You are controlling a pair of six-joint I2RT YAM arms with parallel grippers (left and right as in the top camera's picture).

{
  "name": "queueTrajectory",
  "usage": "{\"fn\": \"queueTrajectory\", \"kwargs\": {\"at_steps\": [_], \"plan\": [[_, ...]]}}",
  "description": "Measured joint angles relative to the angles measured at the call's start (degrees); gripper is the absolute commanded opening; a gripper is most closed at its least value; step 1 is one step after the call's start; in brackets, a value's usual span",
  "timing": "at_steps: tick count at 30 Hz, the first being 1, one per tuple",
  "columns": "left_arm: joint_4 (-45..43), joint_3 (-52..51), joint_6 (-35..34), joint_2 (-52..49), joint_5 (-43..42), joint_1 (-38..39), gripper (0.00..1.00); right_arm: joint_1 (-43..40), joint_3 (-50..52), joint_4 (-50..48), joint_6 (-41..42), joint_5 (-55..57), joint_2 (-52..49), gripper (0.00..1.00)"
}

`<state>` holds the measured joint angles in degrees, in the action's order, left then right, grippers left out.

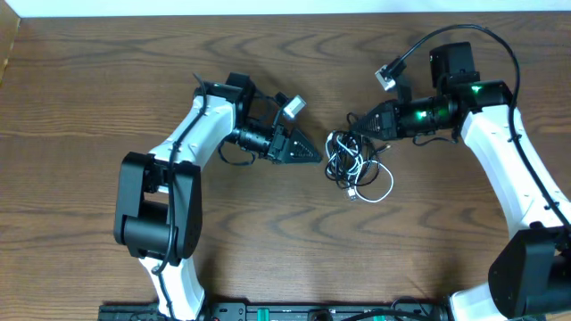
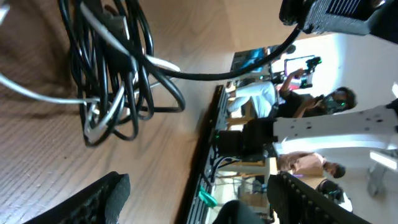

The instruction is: Untangle cables

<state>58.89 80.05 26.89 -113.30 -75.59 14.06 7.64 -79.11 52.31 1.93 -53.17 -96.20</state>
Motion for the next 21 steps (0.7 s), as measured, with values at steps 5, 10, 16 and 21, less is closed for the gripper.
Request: {"fn": "queueTrajectory", "kwargs": {"at_steps": [5,10,16,21], "plan": [[-0.7,0.0,-0.2,0.0,2.9,0.7,0.76,0.0,0.5,-0.2,0.0,0.0,0.0,0.01],[-6.7,-0.1,-5.5,0.0,5.3,1.2,0.76,0.0,0.6,-0.4,0.1,0.0,0.0,0.01],[-15.6,-0.1,-16.7,0.0,10.5,3.8,0.76,0.0,0.6,-0.3,0.0,0.0,0.0,0.03],[-16.3,-0.1,-22.3,0.0,16.3,7.0,0.68,0.0,0.7,-0.2,0.0,1.3,0.0,0.06]]}}
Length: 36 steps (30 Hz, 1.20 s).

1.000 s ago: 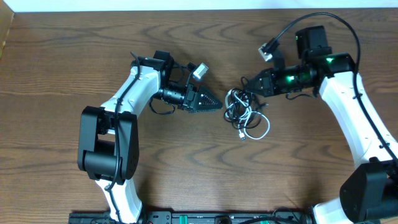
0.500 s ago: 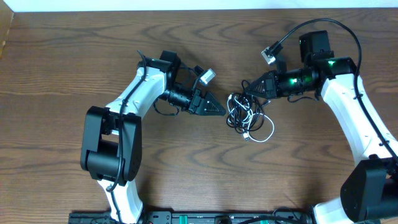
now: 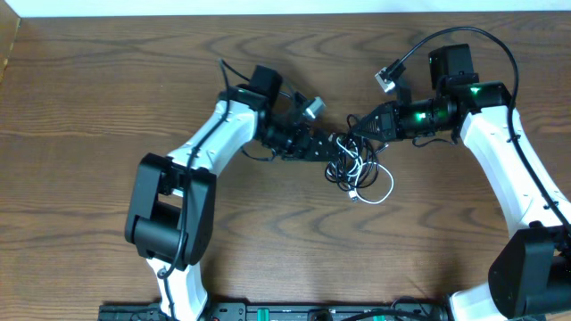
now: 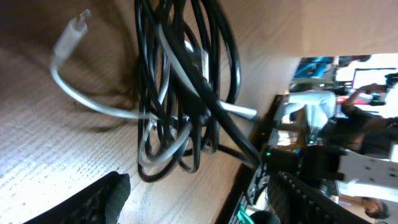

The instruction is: Untangle cables

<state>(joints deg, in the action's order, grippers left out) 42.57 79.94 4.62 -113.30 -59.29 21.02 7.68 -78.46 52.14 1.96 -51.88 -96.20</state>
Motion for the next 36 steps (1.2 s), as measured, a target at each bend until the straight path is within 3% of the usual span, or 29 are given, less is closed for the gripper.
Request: {"fn": "queueTrajectory", "kwargs": {"at_steps": [5,8,13,17,18,23,36], "plan": [[-0.1,0.0,-2.0,0.0,3.3,2.4,0.35,0.0,0.0,0.1,0.0,0.8,0.0,0.12],[-0.1,0.0,-2.4,0.0,4.2,2.4,0.20,0.0,0.0,0.1,-0.1,1.3,0.0,0.24],[0.7,0.0,-2.8,0.0,6.9,2.3,0.25,0.0,0.1,2.0,0.0,5.4,0.0,0.28],[1.8,0.0,-4.0,0.0,12.6,2.3,0.59,0.0,0.3,3.4,0.0,10.4,0.0,0.30],[1.9,0.0,-5.1,0.0,14.4,2.3,0.63,0.0,0.6,3.3,0.0,11.6,0.0,0.30],[0.2,-0.1,-9.2,0.0,22.8,2.3,0.66,0.0,3.1,2.4,0.0,16.8,0.0,0.32],[-2.6,-0.1,-17.4,-1.0,34.9,3.3,0.67,0.0,13.5,-5.4,1.5,21.6,0.0,0.40]]}}
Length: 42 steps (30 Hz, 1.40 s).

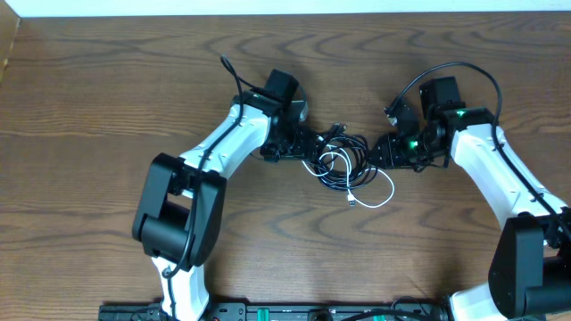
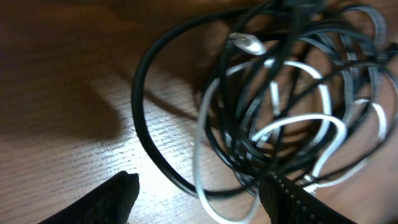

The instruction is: Untangle cables

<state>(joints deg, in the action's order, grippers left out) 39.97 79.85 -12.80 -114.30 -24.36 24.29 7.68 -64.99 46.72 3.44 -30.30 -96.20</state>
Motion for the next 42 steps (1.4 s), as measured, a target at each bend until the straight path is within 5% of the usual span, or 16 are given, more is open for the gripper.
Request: {"fn": "queueTrajectory", "kwargs": {"at_steps": [6,8,18,32,42], "plan": [[-0.2,0.0,-1.4,-3.5,1.4,1.0,0.57,0.0,3.5,-4.0,0.9,0.3,0.0,0.46],[-0.4,0.0,-1.9,-3.5,1.8,1.0,0.08,0.0,4.6,-4.7,1.1,0.4,0.0,0.46],[2.3,0.0,6.3,-1.4,2.0,0.6,0.07,0.0,5.6,-5.0,1.6,0.3,0.2,0.38],[1.8,-0.1,21.6,26.4,1.3,0.3,0.07,0.0,5.7,-9.6,2.5,-2.8,15.7,0.40],[2.0,-0.1,31.7,28.7,-11.7,0.5,0.08,0.0,5.7,-13.0,6.1,-7.1,19.4,0.61]]}}
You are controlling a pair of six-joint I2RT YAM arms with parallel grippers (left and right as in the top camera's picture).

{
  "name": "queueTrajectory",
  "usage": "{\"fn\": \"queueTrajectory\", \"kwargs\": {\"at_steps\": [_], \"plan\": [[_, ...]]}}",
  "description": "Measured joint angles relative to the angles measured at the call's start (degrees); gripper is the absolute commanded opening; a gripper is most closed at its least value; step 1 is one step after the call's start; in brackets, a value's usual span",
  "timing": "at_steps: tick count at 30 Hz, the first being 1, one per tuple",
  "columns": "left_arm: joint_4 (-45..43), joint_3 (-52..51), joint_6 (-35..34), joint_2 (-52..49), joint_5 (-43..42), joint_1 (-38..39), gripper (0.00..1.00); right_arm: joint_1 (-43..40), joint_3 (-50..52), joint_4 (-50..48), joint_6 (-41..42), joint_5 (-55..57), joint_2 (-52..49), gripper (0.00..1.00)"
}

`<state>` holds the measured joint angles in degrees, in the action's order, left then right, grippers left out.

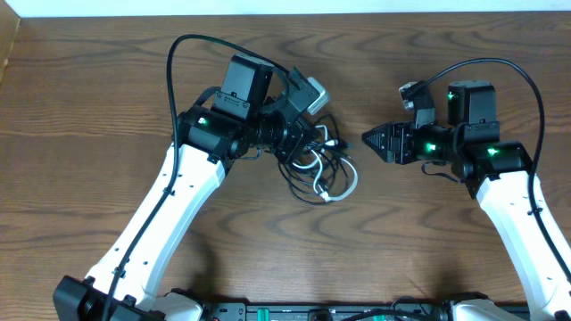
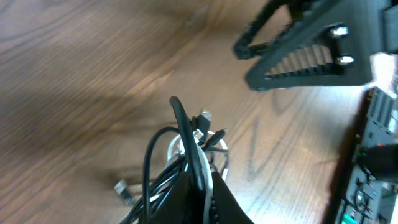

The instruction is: Untangle cables

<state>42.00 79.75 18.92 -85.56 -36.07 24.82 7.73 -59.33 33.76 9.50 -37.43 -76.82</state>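
Note:
A tangle of black and white cables [image 1: 319, 171] lies mid-table, its upper strands drawn up toward my left gripper [image 1: 298, 145]. In the left wrist view that gripper [image 2: 202, 194] is shut on black and white strands of the cable bundle [image 2: 184, 149], which rises between its fingers, with loose plugs showing around it. My right gripper [image 1: 370, 140] hovers to the right of the tangle, apart from it and holding nothing. Seen from the left wrist, the right gripper [image 2: 245, 62] shows a ribbed pad and looks open.
The brown wooden table [image 1: 107, 80] ends at a white strip along the far side. A black equipment rail [image 1: 268, 313] runs along the near edge, and the rail [image 2: 367, 155] also shows at the right of the left wrist view. Each arm's own black cable loops above it.
My left gripper was open over the tangle and is now shut on its strands, held higher. My right gripper has let go of the cables and stands off to the right.
At first my right gripper held the tangle's right side while my left gripper stood open to its left. The left gripper was then at the bundle, later open right over it. Now the left holds the bundle and the right has released it.

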Motion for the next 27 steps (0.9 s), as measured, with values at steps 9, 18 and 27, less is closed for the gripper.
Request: {"fn": "queueTrajectory", "kwargs": {"at_steps": [9,18,27], "plan": [[0.9,0.0,1.1,0.0,-2.3,0.0,0.08,0.0,0.0,4.9,0.0,4.2,0.0,0.61],[0.5,0.0,-0.8,0.0,-2.6,0.0,0.08,0.3,0.1,10.1,1.3,5.6,-0.8,0.64],[-7.4,0.0,-25.3,0.0,8.2,0.0,0.07,4.9,2.5,8.4,0.1,2.3,-1.4,0.65]]}}
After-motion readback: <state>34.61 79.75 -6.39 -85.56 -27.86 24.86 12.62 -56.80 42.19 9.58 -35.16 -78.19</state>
